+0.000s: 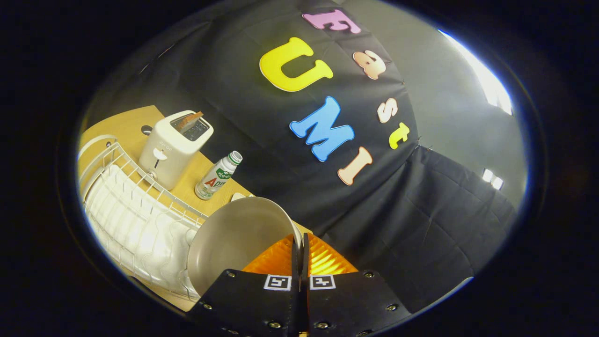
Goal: Take the plate from the dish rack, then take the spoon from the basket and place it into the plate.
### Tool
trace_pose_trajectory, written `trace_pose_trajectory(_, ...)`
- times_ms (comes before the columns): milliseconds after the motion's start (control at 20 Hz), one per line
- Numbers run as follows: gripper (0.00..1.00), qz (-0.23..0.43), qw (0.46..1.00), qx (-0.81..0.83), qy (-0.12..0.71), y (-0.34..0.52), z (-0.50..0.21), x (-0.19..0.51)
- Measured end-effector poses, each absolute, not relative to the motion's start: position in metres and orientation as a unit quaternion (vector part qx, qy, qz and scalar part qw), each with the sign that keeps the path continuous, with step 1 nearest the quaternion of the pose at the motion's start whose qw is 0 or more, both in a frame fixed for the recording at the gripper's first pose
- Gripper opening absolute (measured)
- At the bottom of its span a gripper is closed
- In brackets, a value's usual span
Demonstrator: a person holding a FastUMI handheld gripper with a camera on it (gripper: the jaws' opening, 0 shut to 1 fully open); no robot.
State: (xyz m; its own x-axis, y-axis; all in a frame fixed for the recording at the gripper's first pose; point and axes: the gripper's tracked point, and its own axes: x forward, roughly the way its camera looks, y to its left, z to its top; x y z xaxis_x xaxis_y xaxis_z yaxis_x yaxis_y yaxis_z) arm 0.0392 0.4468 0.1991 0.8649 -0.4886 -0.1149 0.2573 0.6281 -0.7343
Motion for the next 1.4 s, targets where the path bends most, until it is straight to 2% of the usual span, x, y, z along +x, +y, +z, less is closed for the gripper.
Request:
trace_pose_trajectory(450,0.0,-0.172,0.933,-0.268,0.168,0.458,0.188,-0.05)
trace_pose_trajectory(850,0.01,-0.127,0.946,-0.212,0.211,0.466,0.142,-0.118)
trace_pose_trajectory(1100,0.0,-0.095,0.952,-0.169,0.235,0.465,0.109,-0.141)
trace_pose_trajectory(1400,0.0,-0.093,0.951,-0.1,0.278,0.458,0.063,-0.15)
